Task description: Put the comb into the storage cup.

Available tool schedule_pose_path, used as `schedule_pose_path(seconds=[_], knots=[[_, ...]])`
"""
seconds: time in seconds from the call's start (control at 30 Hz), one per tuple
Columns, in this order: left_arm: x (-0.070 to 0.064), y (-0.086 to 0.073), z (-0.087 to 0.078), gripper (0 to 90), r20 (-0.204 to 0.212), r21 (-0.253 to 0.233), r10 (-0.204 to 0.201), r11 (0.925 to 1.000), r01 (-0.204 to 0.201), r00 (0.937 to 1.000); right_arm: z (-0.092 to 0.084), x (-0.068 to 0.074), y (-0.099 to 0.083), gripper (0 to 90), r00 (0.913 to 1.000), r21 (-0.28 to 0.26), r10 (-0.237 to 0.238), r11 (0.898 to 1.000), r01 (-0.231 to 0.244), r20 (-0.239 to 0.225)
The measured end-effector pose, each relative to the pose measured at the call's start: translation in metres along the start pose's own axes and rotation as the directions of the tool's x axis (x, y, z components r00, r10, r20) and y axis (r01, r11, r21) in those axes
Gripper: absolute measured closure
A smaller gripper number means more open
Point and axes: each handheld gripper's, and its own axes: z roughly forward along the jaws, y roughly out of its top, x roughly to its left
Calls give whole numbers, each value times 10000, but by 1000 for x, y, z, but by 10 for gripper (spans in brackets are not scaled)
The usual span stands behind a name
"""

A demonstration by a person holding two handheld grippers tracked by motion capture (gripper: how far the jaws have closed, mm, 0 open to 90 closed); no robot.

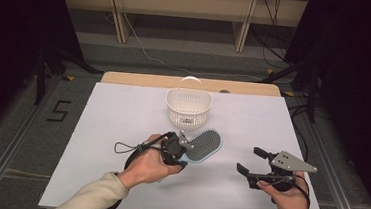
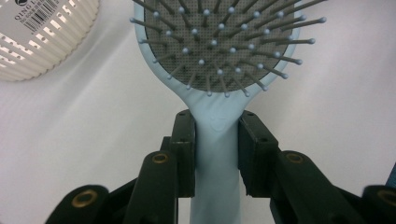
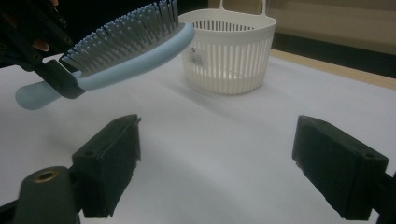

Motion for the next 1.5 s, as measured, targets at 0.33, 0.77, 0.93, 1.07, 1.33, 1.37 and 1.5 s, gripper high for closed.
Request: schedule_pose_path(seconds=[0.33,0.77,0.93,1.07,1.33,1.37,1.5], knots=[[2,0,0,695,-101,-177,-17,9998,15,9999,0,0,0,160,10000,2,-18,10000,18,17],[7,1,-5,695,-247,-611,-256,9978,240,9994,0,0,0,159,10000,21,-35,10000,35,25],[8,2,-6,695,-316,-812,-364,9961,338,9988,0,0,0,160,10000,15,-47,10000,47,21],[8,2,-7,695,-362,-950,-428,9947,392,9984,0,0,0,160,10000,20,-35,10000,35,23],[10,2,-8,695,-473,-1280,-506,9908,442,9976,0,0,0,160,10000,24,-21,10000,21,22],[10,2,-8,695,-472,-1352,-530,9897,462,9975,0,0,0,159,10000,20,-5,10000,5,26],[11,2,-9,695,-517,-1465,-574,9880,493,9970,0,0,0,160,10000,21,12,10000,-12,19]])
